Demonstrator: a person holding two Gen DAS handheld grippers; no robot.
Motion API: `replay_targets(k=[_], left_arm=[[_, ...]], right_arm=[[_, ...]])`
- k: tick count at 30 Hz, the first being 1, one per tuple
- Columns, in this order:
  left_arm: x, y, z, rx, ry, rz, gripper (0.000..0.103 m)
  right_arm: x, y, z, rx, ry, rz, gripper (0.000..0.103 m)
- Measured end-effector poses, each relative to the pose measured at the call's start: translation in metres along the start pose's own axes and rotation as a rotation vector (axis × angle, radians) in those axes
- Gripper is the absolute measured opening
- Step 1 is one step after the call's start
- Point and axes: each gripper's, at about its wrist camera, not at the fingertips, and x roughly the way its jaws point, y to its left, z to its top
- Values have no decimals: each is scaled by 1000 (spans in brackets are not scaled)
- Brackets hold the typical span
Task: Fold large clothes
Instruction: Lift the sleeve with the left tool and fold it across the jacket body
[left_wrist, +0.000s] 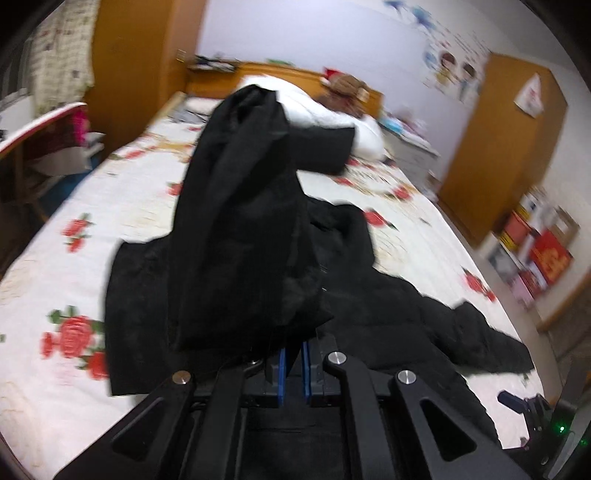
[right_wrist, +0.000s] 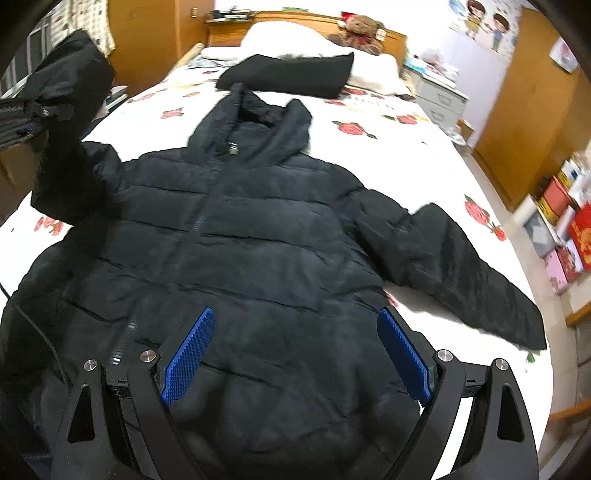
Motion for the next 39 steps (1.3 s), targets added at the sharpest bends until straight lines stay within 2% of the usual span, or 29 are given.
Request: replay_targets(k=[5,9,11,14,16,19,20,23,26,29,31,33,35,39], left_arm=[[52,-45,-17,51,92,-99,7],[89,-64,-36,83,164,-180,7],[97,-70,-48,77,203,-215,11],[108,-69,-52,40,282,-289,33],[102,-67,-53,31,277,-321,54],[80,-61,-47,38,241,-354,64],[76,-63,-45,38,231,-355,65],[51,-39,-31,43,160,-308,65],[44,4,-13,7,89,-170,65],[59,53,0,-52,79,-30,64],[79,79,3,-88,111,26,61],[103,95,-1,-114,155,38,57],[124,98,-9,-123,193,31,57],[144,71,-31,-10,218,56,60]], right_arm=[[16,-23,-6,53,24,8,90],[29,-34,-8,87,39,25,90],[34,-37,-8,101,43,35,90],[38,-41,-5,131,38,59,90],[40,-43,-2,155,34,86,90],[42,-44,6,185,26,127,90],[43,-44,9,198,24,145,90],[45,-41,19,229,11,206,90],[55,-35,33,227,14,218,89],[69,-33,49,246,13,228,88],[78,-31,58,251,14,223,78],[86,-28,67,243,1,217,62],[95,-26,73,240,5,216,54],[129,-23,72,230,88,201,53]])
